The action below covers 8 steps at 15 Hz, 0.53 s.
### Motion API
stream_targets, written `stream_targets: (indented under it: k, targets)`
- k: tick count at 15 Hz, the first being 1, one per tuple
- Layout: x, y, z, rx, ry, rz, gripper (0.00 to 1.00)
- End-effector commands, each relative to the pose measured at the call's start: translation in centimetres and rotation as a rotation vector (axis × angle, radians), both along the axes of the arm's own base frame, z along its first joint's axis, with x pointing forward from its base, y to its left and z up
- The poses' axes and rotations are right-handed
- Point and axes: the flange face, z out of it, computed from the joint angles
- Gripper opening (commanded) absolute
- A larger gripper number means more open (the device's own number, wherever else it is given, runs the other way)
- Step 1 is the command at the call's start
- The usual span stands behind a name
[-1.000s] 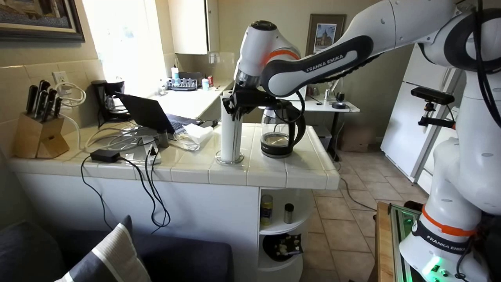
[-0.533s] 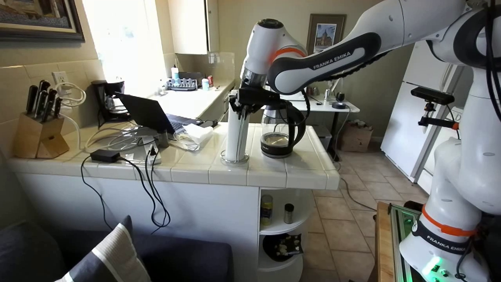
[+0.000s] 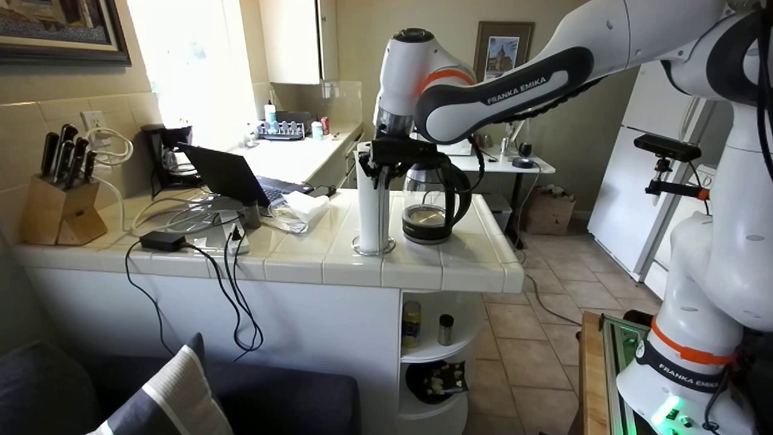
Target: Move the paper towel to the right
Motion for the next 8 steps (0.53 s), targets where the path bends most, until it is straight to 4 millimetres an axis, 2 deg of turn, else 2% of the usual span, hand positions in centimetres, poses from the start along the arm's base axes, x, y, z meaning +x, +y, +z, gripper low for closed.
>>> stream_targets:
  k: [1,6,8]
  targets:
    - [-0.3,0.1,-0.3,-0.018,0.036,-0.005,0.59]
    - [-0.5,0.9,0.0,0.032,0.067,0.035,0.96]
    - [-0.7,1.4,0.3,0.058,0.076,0.066,1.00]
